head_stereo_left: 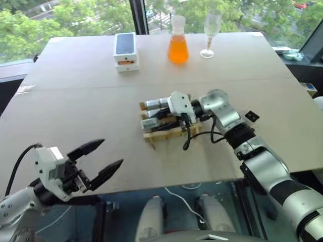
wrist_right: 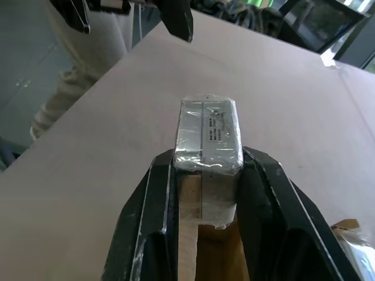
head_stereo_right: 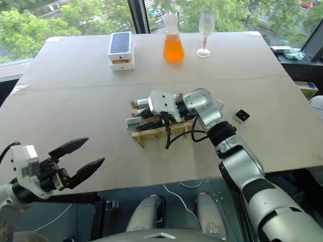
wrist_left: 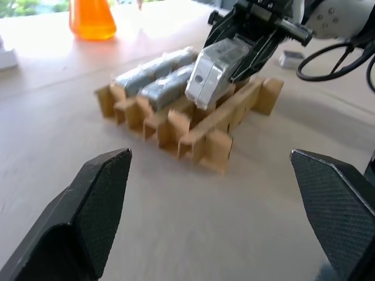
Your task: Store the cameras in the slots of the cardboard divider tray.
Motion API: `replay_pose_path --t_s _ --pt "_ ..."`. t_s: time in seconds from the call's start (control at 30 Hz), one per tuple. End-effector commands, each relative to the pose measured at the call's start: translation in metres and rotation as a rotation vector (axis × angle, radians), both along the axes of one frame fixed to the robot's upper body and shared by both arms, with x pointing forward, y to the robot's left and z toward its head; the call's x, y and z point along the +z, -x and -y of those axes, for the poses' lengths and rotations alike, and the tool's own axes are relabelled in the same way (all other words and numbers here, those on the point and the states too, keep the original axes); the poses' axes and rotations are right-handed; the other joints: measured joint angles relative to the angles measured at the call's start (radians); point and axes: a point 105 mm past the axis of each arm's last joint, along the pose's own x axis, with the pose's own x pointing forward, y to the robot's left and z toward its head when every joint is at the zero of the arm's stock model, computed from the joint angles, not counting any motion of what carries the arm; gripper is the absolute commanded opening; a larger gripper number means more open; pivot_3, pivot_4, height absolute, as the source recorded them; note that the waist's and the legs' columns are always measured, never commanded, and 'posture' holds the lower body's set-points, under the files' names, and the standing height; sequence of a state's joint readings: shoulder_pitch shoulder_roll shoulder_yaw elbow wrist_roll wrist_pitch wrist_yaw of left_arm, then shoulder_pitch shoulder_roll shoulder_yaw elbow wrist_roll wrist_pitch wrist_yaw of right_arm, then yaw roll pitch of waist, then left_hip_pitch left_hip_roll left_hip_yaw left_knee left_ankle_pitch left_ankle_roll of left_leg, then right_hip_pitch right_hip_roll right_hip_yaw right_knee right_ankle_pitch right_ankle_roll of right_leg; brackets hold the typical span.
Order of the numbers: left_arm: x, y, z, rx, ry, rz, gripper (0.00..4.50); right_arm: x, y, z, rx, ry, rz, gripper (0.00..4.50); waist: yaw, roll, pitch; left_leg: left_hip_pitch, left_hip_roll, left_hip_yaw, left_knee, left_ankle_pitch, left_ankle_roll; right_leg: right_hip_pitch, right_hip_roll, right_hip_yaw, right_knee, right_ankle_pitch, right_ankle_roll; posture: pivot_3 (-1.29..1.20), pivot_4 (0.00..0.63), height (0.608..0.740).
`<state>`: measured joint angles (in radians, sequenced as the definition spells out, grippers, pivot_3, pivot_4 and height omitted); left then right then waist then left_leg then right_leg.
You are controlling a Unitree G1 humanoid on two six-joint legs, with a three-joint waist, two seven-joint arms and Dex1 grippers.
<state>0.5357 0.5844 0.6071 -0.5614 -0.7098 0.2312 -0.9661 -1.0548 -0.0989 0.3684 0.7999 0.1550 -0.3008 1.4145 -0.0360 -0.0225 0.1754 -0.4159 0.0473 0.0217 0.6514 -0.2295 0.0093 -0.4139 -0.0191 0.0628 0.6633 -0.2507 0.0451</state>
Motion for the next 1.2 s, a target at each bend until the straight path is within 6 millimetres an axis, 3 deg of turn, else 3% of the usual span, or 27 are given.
replay_pose_path --t_s 0.03,0.37,0.57,0.93,1.0,1.03,1.07,1.2 --pt "0.014 0.007 0.004 0.011 -0.03 0.071 4.5 0.006 -0.004 -0.004 0.021 -0.002 0.049 0.82 -0.002 0.0 0.0 0.0 0.0 0.0 0.0 0.0 0.0 0.0 0.0 0.0 0.0 -0.001 -0.002 0.0 0.15 0.74" --pt "0.007 0.011 0.008 0.003 -0.039 0.044 4.5 0.002 -0.026 0.004 -0.079 0.051 0.024 0.82 -0.009 0.0 0.0 0.001 0.0 0.001 0.0 0.001 -0.001 0.0 0.002 0.001 0.001 -0.001 -0.004 0.0 0.15 0.74" --pt "0.008 0.007 0.011 -0.013 -0.036 0.05 4.5 -0.005 -0.026 -0.006 -0.089 0.085 0.008 0.82 -0.01 0.0 0.0 0.001 -0.001 0.001 0.0 0.001 -0.001 0.0 0.003 0.001 0.001 -0.001 -0.004 0.0 0.15 0.74" --pt "0.01 0.0 0.013 -0.041 -0.046 0.052 4.5 -0.021 -0.034 -0.001 -0.166 0.134 0.056 0.82 -0.009 0.001 0.0 0.001 -0.001 0.001 0.0 0.001 -0.001 0.0 0.002 0.001 0.001 -0.001 -0.004 0.0 0.15 0.74" --pt "0.01 0.0 0.014 -0.046 -0.043 0.053 4.5 -0.021 -0.034 0.002 -0.161 0.135 0.032 1.85 -0.009 0.001 0.0 0.001 -0.001 0.001 0.0 0.001 -0.001 0.0 0.002 0.001 0.002 -0.001 -0.004 0.0 0.15 0.74" --pt "0.01 0.0 0.014 -0.049 -0.042 0.052 4.5 -0.019 -0.033 0.002 -0.158 0.124 0.033 2.13 -0.009 0.001 0.0 0.001 -0.001 0.001 0.0 0.001 -0.001 0.0 0.002 0.001 0.002 -0.001 -0.004 0.0 0.15 0.74" --pt "0.01 -0.001 0.015 -0.051 -0.04 0.052 4.5 -0.014 -0.034 0.002 -0.16 0.093 0.019 2.74 -0.009 0.001 0.0 0.001 -0.001 0.001 0.0 0.001 -0.001 0.0 0.002 0.001 0.002 -0.001 -0.004 0.0 0.15 0.74" --pt "0.009 -0.003 0.018 -0.069 -0.03 0.046 4.5 0.012 -0.033 0.007 -0.126 -0.03 -0.055 4.46 -0.008 0.001 0.0 0.001 -0.001 0.001 0.0 0.001 -0.001 0.0 0.002 0.001 0.002 0.0 -0.004 0.0 0.15 0.74"
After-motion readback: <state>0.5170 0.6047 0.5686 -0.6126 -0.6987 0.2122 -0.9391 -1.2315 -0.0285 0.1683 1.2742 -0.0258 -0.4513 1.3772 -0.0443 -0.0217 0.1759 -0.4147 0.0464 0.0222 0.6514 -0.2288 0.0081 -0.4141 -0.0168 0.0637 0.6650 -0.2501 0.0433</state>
